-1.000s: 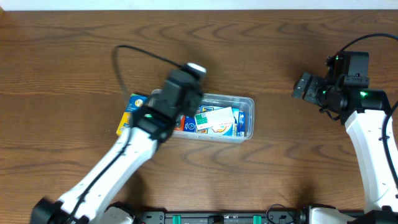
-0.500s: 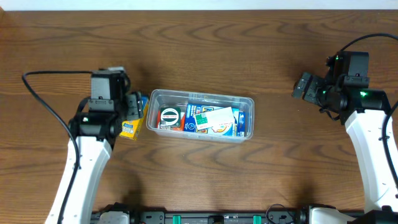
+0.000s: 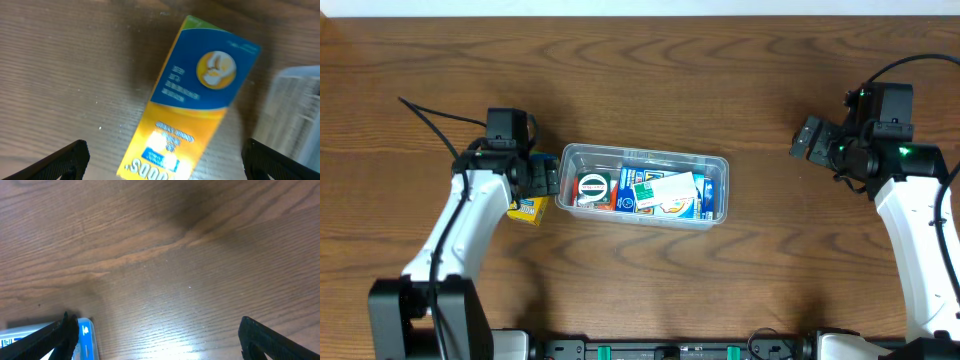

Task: Pack container
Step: 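Move the left gripper to the yellow-blue tube box and grasp it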

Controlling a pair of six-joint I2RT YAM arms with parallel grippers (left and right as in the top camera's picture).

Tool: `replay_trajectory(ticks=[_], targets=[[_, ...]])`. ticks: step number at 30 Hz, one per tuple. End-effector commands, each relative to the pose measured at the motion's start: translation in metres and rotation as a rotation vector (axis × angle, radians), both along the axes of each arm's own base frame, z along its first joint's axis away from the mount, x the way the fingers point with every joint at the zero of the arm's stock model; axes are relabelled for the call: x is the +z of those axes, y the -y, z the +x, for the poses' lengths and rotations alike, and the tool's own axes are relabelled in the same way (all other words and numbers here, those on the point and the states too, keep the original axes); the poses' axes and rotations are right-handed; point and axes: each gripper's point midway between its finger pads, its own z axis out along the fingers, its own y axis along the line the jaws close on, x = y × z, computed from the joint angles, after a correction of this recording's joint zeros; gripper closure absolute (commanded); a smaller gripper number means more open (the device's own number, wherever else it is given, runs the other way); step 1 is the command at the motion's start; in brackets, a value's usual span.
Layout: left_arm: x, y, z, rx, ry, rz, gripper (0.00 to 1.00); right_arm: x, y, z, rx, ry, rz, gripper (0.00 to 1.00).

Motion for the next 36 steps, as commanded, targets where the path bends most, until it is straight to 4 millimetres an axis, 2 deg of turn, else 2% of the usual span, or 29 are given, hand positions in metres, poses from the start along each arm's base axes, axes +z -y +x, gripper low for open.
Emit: replay_trajectory(ticks=[1,8,13,15,19,24,27,31,36], targets=[[-0.009,0.006,0.005,-0.025,-0.004,-0.086,0.02,0.002,0.001,0.0,-0.011,0.004,0.011,0.01],[-0.012,0.028,0.005,-0.161,-0.014,-0.168,0.02,0.002,0.001,0.0,-0.011,0.004,0.011,0.01],[-0.014,0.034,-0.003,-0.218,-0.048,-0.154,0.02,0.002,0.001,0.0,-0.011,0.004,0.011,0.01],[-0.015,0.032,-0.006,-0.211,-0.062,-0.144,0.02,0.002,0.001,0.0,-0.011,0.004,0.011,0.01],[-0.016,0.003,-0.009,-0.128,-0.083,-0.041,0.02,0.002,0.001,0.0,-0.011,0.004,0.011,0.01],[-0.017,-0.012,-0.007,-0.091,-0.073,-0.037,0.02,0.002,0.001,0.0,-0.011,0.004,0.011,0.01],[-0.022,-0.011,-0.008,-0.16,-0.095,-0.038,0.02,0.002,0.001,0.0,-0.011,0.004,0.011,0.01],[-0.035,0.011,-0.011,-0.295,-0.124,-0.137,0.02,0.002,0.001,0.0,-0.011,0.004,0.011,0.01],[-0.053,0.006,-0.015,-0.306,-0.179,-0.117,0.02,0.002,0.001,0.0,-0.011,0.004,0.011,0.01]])
